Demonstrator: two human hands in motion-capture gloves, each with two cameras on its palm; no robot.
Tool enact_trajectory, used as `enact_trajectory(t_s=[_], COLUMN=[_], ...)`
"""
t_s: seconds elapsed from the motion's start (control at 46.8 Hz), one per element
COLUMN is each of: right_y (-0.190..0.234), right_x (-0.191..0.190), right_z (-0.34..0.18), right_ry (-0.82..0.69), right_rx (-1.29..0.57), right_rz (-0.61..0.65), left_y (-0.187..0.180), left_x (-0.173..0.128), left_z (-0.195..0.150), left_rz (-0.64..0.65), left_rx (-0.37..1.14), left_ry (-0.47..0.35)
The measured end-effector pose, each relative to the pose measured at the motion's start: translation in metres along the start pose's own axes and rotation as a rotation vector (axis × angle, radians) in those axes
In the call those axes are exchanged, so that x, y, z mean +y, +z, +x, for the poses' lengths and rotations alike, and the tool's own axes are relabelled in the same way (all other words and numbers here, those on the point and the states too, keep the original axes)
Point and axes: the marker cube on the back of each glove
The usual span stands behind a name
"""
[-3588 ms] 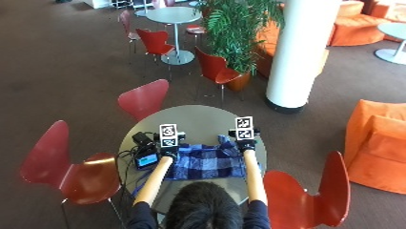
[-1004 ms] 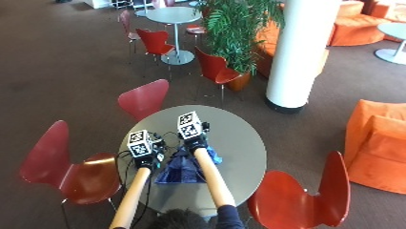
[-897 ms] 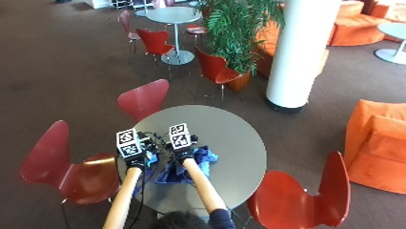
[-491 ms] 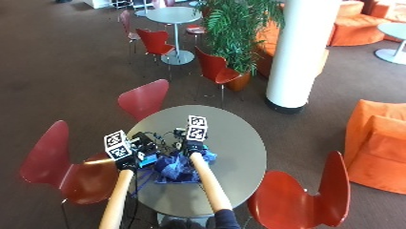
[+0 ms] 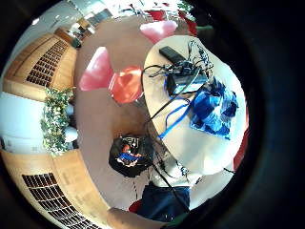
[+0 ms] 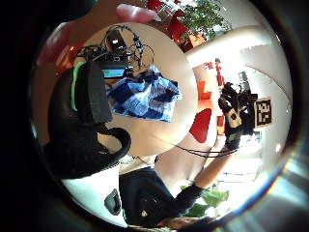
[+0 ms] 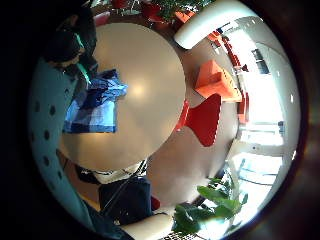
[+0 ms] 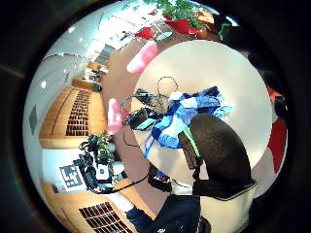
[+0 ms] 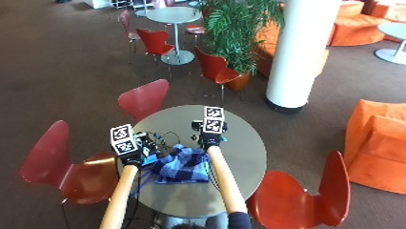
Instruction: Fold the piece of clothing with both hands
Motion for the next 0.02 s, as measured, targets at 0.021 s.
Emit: enact_trajectory(t_s=[0.021], right_y=[0.0000], right_x=[-0.0032], right_z=[0.0007], right_ry=[-0.007], right_rx=[0.003], right_rz=[0.044], left_y=[-0.0005], left_x=[0.0001], left_z=[0.0004], left_rz=[-0.001], left_rx=[-0.001], left_ry=[0.000])
